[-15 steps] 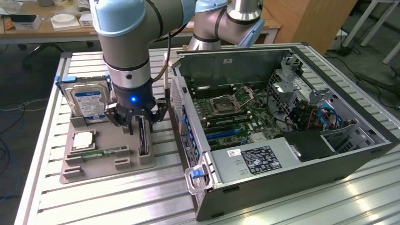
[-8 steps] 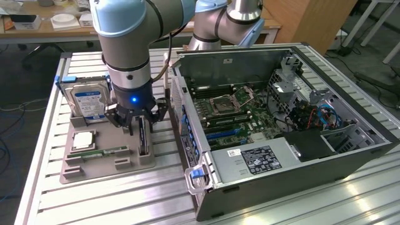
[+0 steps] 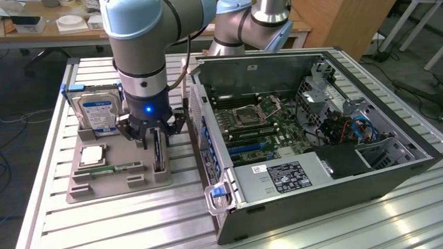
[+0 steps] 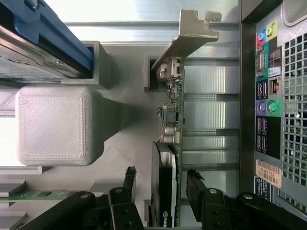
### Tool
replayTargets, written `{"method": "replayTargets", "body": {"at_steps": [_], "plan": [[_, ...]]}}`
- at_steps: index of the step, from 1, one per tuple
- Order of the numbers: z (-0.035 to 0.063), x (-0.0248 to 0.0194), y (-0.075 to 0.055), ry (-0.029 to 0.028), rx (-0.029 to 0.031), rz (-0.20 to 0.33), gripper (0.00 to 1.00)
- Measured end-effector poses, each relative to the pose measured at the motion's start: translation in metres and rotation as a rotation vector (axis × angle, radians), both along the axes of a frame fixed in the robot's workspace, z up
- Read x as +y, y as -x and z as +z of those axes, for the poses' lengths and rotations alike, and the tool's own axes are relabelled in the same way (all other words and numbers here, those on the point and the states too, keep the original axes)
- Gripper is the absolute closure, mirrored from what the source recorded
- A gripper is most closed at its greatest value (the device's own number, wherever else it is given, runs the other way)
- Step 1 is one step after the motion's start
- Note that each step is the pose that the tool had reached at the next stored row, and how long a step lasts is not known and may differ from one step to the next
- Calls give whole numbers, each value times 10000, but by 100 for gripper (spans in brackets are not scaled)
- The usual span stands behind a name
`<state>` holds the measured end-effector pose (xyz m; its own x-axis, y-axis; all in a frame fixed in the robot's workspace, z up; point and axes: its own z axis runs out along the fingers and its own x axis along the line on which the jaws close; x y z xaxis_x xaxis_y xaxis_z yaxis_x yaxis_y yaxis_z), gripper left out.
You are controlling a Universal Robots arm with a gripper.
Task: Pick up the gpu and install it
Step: 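Pick up the gpu and move the gpu toward the slot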
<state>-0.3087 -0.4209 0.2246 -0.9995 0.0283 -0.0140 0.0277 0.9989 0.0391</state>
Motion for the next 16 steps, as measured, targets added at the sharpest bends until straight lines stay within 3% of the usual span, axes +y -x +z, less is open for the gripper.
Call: {"method": "replayTargets", "body": {"at_steps": [5, 9, 10, 16], "plan": [[35, 0, -2, -1, 89, 1, 45], [37, 0, -2, 0, 92, 0, 47], [36, 0, -2, 0, 91, 0, 54], [36, 0, -2, 0, 91, 0, 55]]}}
